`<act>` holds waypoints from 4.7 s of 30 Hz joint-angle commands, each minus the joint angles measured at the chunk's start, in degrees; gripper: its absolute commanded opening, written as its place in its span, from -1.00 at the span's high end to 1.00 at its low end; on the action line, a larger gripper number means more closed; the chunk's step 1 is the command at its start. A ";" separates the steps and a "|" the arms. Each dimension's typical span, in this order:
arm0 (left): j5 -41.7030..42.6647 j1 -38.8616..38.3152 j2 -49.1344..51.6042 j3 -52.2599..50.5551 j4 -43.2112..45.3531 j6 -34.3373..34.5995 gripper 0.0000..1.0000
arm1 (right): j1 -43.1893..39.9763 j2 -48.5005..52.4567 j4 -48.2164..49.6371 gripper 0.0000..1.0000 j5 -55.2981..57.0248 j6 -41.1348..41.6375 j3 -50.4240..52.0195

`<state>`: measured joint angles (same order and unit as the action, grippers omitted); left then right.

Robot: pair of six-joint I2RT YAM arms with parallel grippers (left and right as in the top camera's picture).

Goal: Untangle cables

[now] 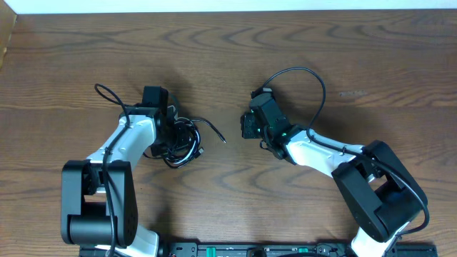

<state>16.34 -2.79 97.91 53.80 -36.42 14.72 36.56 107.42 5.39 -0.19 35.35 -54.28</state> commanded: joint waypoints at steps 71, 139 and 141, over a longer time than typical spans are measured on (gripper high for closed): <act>9.60 -1.36 0.59 -4.37 1.79 -12.55 0.52 | 0.28 0.35 0.07 0.35 0.70 -0.26 -0.76; 20.59 7.80 0.57 0.39 -5.57 -27.78 0.85 | 7.21 18.40 -22.71 0.98 -14.97 -37.77 -27.23; 20.59 7.80 0.57 0.39 -5.57 -27.78 0.84 | 7.19 18.40 -21.92 0.98 -13.77 -37.86 -27.23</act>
<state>35.07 4.84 97.93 55.05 -41.71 -11.03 43.66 124.46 -16.60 -20.34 -1.13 -81.97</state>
